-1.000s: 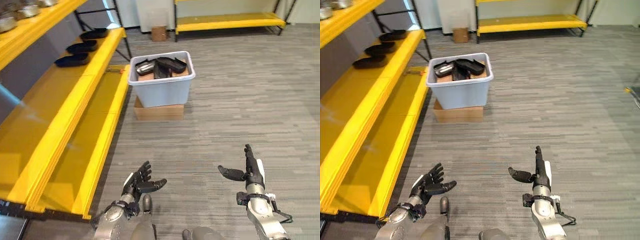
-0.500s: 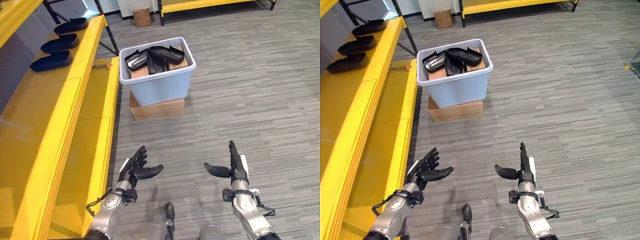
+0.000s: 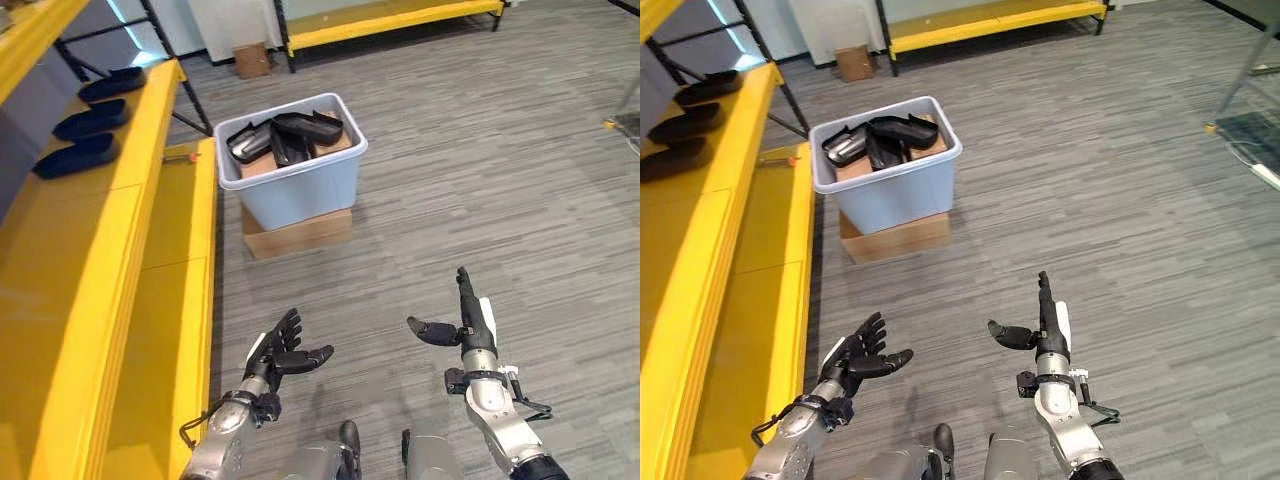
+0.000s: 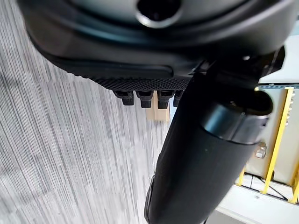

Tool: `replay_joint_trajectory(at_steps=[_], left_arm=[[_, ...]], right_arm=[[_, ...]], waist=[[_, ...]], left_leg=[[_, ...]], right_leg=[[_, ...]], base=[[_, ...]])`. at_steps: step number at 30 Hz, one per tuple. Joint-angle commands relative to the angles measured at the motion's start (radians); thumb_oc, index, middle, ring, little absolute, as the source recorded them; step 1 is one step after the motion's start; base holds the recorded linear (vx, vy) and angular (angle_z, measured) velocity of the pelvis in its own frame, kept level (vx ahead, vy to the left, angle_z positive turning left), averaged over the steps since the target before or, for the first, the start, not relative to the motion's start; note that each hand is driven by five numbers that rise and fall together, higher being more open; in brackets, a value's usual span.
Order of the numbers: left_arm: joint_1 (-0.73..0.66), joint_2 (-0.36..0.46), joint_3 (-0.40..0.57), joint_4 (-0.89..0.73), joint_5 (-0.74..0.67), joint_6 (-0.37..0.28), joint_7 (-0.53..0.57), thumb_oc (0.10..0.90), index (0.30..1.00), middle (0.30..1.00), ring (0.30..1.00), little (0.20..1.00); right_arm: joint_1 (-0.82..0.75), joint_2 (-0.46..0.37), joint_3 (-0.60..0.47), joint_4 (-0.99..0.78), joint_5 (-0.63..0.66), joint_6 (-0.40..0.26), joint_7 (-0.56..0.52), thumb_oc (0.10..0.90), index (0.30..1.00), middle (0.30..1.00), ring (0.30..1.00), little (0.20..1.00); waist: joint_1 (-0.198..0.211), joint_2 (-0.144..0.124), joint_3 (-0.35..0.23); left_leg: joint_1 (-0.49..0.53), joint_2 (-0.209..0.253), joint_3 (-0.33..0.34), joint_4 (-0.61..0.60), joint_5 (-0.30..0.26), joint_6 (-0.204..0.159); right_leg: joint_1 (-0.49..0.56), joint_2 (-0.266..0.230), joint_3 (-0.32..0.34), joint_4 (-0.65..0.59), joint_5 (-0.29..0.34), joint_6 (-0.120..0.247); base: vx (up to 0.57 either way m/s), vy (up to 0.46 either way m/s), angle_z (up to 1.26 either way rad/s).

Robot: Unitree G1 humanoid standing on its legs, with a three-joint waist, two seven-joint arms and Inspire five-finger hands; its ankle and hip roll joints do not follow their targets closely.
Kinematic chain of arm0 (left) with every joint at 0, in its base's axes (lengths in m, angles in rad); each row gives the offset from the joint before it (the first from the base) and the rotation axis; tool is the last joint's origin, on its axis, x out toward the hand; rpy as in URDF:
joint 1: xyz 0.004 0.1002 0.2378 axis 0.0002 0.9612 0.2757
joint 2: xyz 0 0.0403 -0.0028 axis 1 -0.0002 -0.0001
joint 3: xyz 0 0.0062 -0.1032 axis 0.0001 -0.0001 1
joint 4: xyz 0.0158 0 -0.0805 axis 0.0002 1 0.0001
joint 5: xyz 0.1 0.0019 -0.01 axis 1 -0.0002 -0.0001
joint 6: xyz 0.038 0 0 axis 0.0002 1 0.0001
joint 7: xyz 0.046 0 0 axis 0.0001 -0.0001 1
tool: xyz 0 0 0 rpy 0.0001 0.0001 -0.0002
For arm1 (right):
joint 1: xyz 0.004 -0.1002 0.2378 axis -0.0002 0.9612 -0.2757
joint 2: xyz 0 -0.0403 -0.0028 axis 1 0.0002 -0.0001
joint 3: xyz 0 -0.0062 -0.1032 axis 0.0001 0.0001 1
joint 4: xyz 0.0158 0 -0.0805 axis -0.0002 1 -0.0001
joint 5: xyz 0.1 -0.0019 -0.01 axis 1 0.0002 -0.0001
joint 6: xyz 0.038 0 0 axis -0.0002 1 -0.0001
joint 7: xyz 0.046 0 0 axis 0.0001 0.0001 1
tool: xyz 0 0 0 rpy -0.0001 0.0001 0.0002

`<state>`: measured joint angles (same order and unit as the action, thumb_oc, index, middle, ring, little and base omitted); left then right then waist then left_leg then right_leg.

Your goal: Move parts from the plastic box to the shelf.

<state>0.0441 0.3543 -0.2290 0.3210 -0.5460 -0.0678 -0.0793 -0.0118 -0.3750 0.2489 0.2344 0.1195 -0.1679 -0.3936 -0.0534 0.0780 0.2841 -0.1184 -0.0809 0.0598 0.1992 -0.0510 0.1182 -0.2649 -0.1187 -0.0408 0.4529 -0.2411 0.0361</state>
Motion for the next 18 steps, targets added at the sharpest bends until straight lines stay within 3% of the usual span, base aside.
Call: replay_joint_trajectory(at_steps=[1,3,6,8,10,13,15,18], left_arm=[[-0.017,0.033,0.035,-0.084,-0.031,-0.057,-0.005,0.900,1.000,1.000,1.000,1.000],[-0.018,0.029,0.023,-0.076,-0.029,-0.072,0.006,0.900,1.000,1.000,1.000,1.000],[-0.015,0.019,-0.007,-0.080,-0.020,-0.116,-0.006,0.900,1.000,1.000,1.000,1.000],[-0.033,0.016,-0.025,-0.048,-0.065,-0.178,-0.025,0.900,1.000,1.000,1.000,1.000],[-0.051,0.016,-0.015,-0.047,-0.075,-0.184,-0.047,0.900,1.000,1.000,1.000,1.000],[-0.097,-0.016,-0.007,-0.066,-0.104,-0.165,-0.059,0.900,1.000,1.000,1.000,1.000],[-0.101,-0.036,-0.015,-0.069,-0.111,-0.155,-0.070,0.900,1.000,1.000,1.000,1.000],[-0.097,-0.056,-0.013,-0.080,-0.124,-0.150,-0.059,0.900,1.000,1.000,1.000,1.000]], right_arm=[[-0.069,-0.035,-0.061,-0.112,-0.007,-0.098,0.034,0.900,1.000,1.000,1.000,1.000],[-0.061,-0.042,-0.077,-0.135,-0.011,-0.090,0.052,0.900,1.000,1.000,1.000,1.000],[-0.038,-0.071,-0.074,-0.172,-0.048,-0.089,0.037,0.900,1.000,1.000,1.000,1.000],[-0.062,-0.092,-0.053,-0.177,-0.071,-0.081,-0.013,0.900,1.000,1.000,1.000,1.000],[-0.064,-0.102,-0.061,-0.176,-0.076,-0.095,-0.026,0.900,1.000,1.000,1.000,1.000],[-0.059,-0.135,-0.087,-0.184,-0.093,-0.109,-0.031,0.900,1.000,1.000,1.000,1.000],[-0.053,-0.147,-0.102,-0.185,-0.084,-0.099,-0.039,0.900,1.000,1.000,1.000,1.000],[-0.036,-0.163,-0.128,-0.176,-0.098,-0.083,-0.013,0.900,1.000,1.000,1.000,1.000]], waist=[[-0.036,-0.035,-0.035],[-0.046,-0.024,-0.024],[-0.077,-0.045,-0.017],[-0.090,-0.042,0.008],[-0.102,-0.042,0.025],[-0.136,-0.041,0.053],[-0.151,-0.024,0.043],[-0.172,-0.004,0.014]], left_leg=[[0.206,-0.007,-0.056,-0.110,-0.171,-0.015],[0.251,0.017,-0.050,-0.122,-0.193,-0.026],[0.244,0.004,-0.104,-0.078,-0.252,-0.022],[0.236,0.031,-0.113,-0.030,-0.277,-0.035],[0.222,0.055,-0.088,-0.001,-0.283,-0.042],[0.187,0.099,-0.022,0.138,-0.236,-0.066],[0.194,0.127,0.000,0.134,-0.156,-0.094],[0.230,0.173,0.038,0.098,-0.088,-0.119]], right_leg=[[-0.048,-0.053,0.006,-0.415,0.340,0.064],[-0.080,-0.047,0.005,-0.475,0.373,0.076],[-0.052,-0.022,0.099,-0.394,0.384,0.088],[-0.076,-0.007,0.130,-0.259,0.339,0.072],[-0.083,0.002,0.119,-0.187,0.282,0.059],[-0.084,0.014,0.099,-0.099,0.213,0.017],[-0.065,0.035,0.077,-0.097,0.183,-0.007],[-0.055,0.054,0.048,-0.064,0.135,-0.037]], base=[[0.44,-0.313,0.20],[0.43,-0.325,0.28],[0.52,-0.538,0.47],[0.43,-0.496,1.37],[0.29,-0.398,0.88],[0.34,-0.436,0.89],[0.31,-0.272,1.02],[0.25,-0.218,0.51]])
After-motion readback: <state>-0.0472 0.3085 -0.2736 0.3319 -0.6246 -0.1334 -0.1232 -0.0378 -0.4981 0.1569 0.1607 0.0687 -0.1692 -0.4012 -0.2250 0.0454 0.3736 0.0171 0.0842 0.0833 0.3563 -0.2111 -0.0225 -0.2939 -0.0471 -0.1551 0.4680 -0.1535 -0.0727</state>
